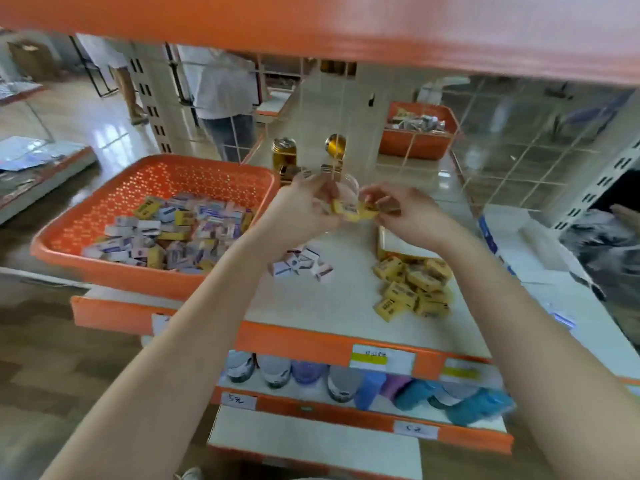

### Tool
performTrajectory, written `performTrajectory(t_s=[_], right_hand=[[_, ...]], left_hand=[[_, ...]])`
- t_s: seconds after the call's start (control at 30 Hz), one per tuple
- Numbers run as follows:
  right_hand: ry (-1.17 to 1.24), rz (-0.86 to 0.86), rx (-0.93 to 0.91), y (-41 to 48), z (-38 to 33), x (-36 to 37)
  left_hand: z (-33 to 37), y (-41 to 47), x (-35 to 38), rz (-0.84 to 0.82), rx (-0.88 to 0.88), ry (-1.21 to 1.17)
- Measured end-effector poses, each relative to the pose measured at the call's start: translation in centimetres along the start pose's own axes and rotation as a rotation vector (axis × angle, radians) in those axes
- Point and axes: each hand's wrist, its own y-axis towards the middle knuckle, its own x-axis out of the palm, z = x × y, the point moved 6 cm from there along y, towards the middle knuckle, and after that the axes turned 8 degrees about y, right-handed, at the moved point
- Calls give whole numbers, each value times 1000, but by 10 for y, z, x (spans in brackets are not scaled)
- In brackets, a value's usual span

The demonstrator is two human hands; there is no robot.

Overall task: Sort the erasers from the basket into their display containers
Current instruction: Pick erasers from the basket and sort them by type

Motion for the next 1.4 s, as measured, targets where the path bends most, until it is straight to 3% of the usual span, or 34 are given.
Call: performTrajectory(t_s=[0.27,0.47,0.67,0.8,1.03,1.2,1.4], right_hand=[[-96,33,201,-71,82,-43],[-74,-46,213,-95,92,-32],[-35,-42,166,-91,81,-39],[-30,42,104,-74,57,-42],[-44,34,-77,-28,-7,-3],[-37,-68,-182,3,-54,41],[-43,-119,-277,30,-98,84]], left_hand=[[21,3,102,-273,-26,-125],[32,6,129,-396,40,6],[39,2,123,-409,84,111],[37,-7,98,-352,69,62],[21,-21,4,-10,62,150],[-29,-39,-55,162,-123,159],[-105,-71,-103,204,-359,180]])
